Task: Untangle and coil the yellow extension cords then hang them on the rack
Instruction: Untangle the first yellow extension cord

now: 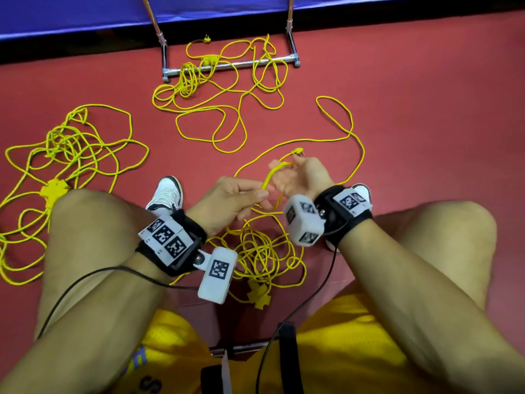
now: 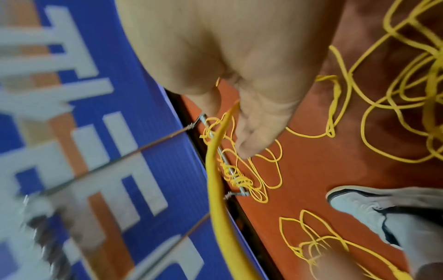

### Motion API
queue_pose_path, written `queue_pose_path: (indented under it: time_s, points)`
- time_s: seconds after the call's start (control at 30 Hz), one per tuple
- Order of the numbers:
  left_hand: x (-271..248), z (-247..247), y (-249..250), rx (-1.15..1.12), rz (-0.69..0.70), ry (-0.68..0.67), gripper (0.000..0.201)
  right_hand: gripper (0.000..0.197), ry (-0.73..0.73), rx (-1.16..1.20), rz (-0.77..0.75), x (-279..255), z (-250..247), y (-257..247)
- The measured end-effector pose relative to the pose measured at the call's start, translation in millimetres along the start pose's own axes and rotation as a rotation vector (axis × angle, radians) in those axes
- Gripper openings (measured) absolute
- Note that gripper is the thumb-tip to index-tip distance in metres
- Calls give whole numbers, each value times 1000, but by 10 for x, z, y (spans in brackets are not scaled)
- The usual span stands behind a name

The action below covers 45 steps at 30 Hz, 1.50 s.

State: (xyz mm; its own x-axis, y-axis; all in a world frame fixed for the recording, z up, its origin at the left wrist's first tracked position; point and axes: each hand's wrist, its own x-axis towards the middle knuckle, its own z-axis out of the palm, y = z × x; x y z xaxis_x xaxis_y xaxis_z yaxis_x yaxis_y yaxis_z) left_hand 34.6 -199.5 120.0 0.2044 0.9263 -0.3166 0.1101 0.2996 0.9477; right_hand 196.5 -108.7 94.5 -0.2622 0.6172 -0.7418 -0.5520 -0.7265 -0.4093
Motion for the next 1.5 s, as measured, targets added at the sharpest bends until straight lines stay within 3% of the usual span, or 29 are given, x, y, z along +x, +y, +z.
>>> queue_pose_path:
  time_s: [0.1, 0.17, 0.33, 0.4, 0.47, 0.53, 0.57, 0.6, 0.67, 0.73, 0.83, 0.93, 0.97, 1.07, 1.13, 1.2, 1.33, 1.4, 1.5]
  points:
    - [-42, -18, 15, 17, -11, -19, 19, 13, 7, 265, -26, 107, -145, -200]
    - [-44, -73, 34, -6, -13, 43, 15, 28, 30, 407, -59, 154, -250, -318]
    - [-21, -166, -61, -143, -9, 277, 17, 26, 130, 405, -208, 75, -416, -536]
    - [-34, -168, -85, -158, -33, 309, 16, 19, 109, 430, -357, 43, -322, -633]
    - [-67, -187, -100, -151, -81, 293, 14, 21, 48, 146, -613, -18, -105, -710]
    - [-104, -215, -114, -133, -120, 256, 11, 44, -91, -363, -799, -89, 145, -611]
    - [-117, -223, -123, -125, -134, 240, 10, 50, -181, -623, -822, -124, 215, -488]
    - [-121, -227, -131, -114, -142, 227, 10, 54, -275, -865, -772, -110, 227, -357]
    - [-127, -212, -118, -99, -139, 198, 10, 53, -336, -1283, -507, -94, 129, -79]
    - [-132, -217, -104, -105, -120, 186, 10, 43, -170, -1507, -324, 65, -84, 98]
    - [-124, -291, -108, -153, -96, 203, 12, 19, 173, -1357, -223, 166, -279, -18]
    - [-97, -382, -124, -165, -72, 263, 12, 11, 324, -1364, -225, 169, -444, -303]
    - [-88, -398, -128, -175, -74, 283, 11, 12, 366, -1136, -235, 164, -432, -381]
    - [-73, -374, -142, -195, -94, 326, 11, 17, 418, -85, -353, 164, -468, -484]
    - [-66, -329, -138, -206, -100, 329, 11, 19, 356, 190, -377, 151, -423, -522]
    - [-62, -276, -136, -217, -111, 301, 11, 6, 151, 209, -321, 95, -300, -495]
    - [-46, -121, -175, -218, -150, 180, 15, 11, -244, -31, -133, -122, 2, -201]
    - [-46, -77, -186, -200, -172, 133, 16, 11, -289, -114, -118, -139, 59, -83]
    - [-58, -81, -159, -222, -191, 118, 14, 7, -209, -127, -148, -98, 52, -68]
